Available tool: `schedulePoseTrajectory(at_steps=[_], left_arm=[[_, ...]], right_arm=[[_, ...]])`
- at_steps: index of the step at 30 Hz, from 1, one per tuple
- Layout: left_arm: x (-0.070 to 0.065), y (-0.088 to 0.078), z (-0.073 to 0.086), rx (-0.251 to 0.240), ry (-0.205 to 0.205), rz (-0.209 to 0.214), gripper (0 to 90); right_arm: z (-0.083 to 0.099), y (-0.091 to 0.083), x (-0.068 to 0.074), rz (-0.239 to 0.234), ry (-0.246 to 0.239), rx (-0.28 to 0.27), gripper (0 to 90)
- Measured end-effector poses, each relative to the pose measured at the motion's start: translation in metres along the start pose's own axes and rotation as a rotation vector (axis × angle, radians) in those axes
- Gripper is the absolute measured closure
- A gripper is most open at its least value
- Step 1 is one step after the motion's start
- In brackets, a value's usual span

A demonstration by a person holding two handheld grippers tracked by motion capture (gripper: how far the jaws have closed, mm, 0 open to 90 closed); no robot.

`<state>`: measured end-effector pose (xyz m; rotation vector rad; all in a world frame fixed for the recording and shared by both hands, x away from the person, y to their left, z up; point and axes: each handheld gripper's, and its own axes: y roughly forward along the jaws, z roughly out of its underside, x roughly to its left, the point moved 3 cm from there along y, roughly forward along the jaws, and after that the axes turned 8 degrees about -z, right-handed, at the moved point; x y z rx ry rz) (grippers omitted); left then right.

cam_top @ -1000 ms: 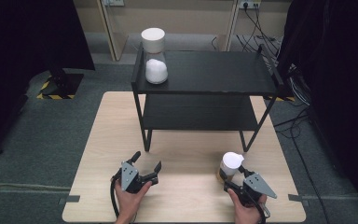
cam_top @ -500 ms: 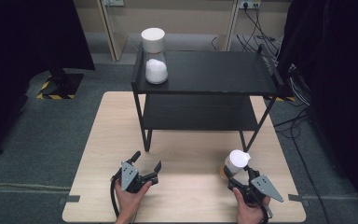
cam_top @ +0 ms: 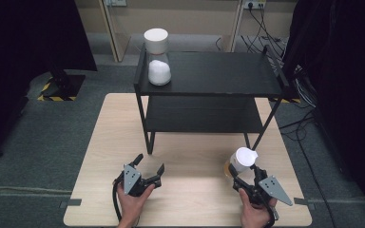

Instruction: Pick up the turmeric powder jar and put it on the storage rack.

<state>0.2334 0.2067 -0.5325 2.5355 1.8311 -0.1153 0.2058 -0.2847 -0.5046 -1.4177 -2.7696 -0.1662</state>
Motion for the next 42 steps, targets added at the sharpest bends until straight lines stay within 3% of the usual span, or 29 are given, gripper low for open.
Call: schedulePoseTrajectory(at_steps=[21, 42], left_arm=[[-0.001, 0.0, 0.0, -0.001, 0.003, -0.003, 8.7], [-0.001, 0.0, 0.0, 0.001, 0.003, -0.004, 8.8]], right_arm=[[-0.039, 0.009, 0.002, -0.002, -0.03, -0.114, 30.6], [-0.082, 0.018, -0.002, 0.021, -0.085, -0.159, 30.6]])
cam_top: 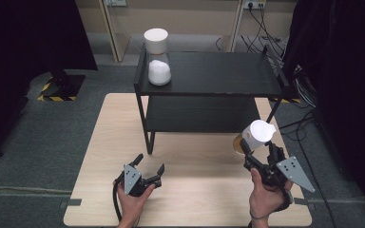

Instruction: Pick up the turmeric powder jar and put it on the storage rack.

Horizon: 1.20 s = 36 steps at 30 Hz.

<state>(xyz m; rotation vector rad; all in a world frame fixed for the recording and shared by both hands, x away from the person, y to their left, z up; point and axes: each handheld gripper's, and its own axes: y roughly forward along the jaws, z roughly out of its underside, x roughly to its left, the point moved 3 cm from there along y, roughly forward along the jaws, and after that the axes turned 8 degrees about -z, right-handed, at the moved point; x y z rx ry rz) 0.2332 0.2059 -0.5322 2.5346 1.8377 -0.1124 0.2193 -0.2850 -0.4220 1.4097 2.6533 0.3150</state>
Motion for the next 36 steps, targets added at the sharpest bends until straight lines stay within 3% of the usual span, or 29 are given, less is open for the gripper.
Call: schedulePoseTrajectory(at_steps=[36], left_arm=[[-0.001, 0.0, 0.0, 0.002, 0.004, -0.001, 8.8]], right_arm=[[-0.051, 0.03, -0.004, -0.009, -0.03, -0.026, 30.7]])
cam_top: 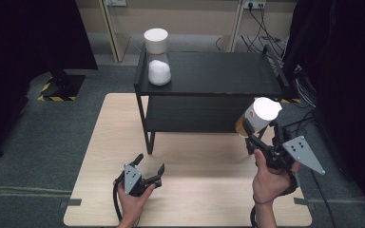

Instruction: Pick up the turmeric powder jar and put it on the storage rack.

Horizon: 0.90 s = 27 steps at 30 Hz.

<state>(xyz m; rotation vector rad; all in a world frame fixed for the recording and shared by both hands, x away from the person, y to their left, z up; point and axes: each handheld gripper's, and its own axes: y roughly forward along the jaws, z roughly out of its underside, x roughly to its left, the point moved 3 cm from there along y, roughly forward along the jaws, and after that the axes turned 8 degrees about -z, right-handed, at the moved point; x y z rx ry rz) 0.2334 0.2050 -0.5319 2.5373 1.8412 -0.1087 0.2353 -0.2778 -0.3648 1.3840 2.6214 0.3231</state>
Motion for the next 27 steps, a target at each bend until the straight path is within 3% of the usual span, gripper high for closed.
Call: schedulePoseTrajectory(at_steps=[27], left_arm=[[0.0, 0.0, 0.0, 0.002, 0.003, 0.0, 8.8]], right_arm=[[-0.032, 0.028, -0.004, -0.005, 0.012, -0.009, 30.7]])
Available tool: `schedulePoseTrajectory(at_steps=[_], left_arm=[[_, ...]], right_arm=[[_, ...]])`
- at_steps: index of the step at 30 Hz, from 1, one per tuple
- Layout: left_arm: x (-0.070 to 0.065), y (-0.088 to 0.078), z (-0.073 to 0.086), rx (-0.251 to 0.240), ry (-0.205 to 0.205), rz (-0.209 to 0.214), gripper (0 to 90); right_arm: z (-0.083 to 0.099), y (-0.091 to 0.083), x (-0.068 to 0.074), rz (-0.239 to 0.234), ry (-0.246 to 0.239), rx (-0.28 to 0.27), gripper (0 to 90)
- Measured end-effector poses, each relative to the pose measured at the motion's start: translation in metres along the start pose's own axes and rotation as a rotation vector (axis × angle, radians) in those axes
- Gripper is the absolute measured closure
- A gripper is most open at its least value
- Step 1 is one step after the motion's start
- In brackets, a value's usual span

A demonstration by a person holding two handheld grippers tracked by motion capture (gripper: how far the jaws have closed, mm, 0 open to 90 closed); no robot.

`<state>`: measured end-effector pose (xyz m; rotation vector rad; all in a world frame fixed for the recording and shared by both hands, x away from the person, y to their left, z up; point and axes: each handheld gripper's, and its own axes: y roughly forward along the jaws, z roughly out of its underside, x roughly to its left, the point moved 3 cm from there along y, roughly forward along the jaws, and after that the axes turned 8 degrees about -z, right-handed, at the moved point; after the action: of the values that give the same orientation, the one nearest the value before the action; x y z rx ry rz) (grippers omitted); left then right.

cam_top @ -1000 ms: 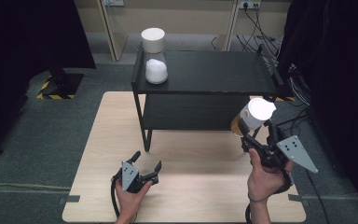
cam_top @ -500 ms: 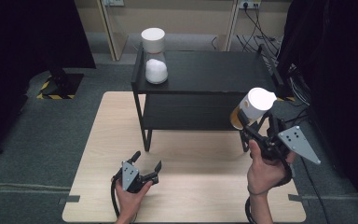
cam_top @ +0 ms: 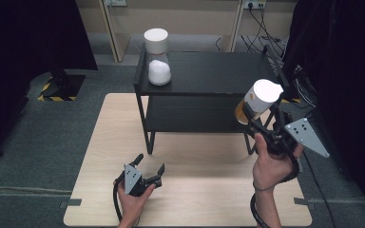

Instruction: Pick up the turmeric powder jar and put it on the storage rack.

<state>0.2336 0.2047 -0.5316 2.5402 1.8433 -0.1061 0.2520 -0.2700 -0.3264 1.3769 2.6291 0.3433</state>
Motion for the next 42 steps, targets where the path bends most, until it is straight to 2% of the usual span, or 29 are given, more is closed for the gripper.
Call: schedulePoseTrajectory(at_steps=[26, 42], left_arm=[[0.0, 0.0, 0.0, -0.002, 0.0, 0.0, 8.8], [0.0, 0.0, 0.0, -0.002, -0.001, 0.001, 8.7]], right_arm=[[-0.03, 0.03, -0.01, 0.005, 0.017, -0.015, 30.7], [-0.046, 0.061, -0.021, 0.028, 0.015, 0.015, 30.7]])
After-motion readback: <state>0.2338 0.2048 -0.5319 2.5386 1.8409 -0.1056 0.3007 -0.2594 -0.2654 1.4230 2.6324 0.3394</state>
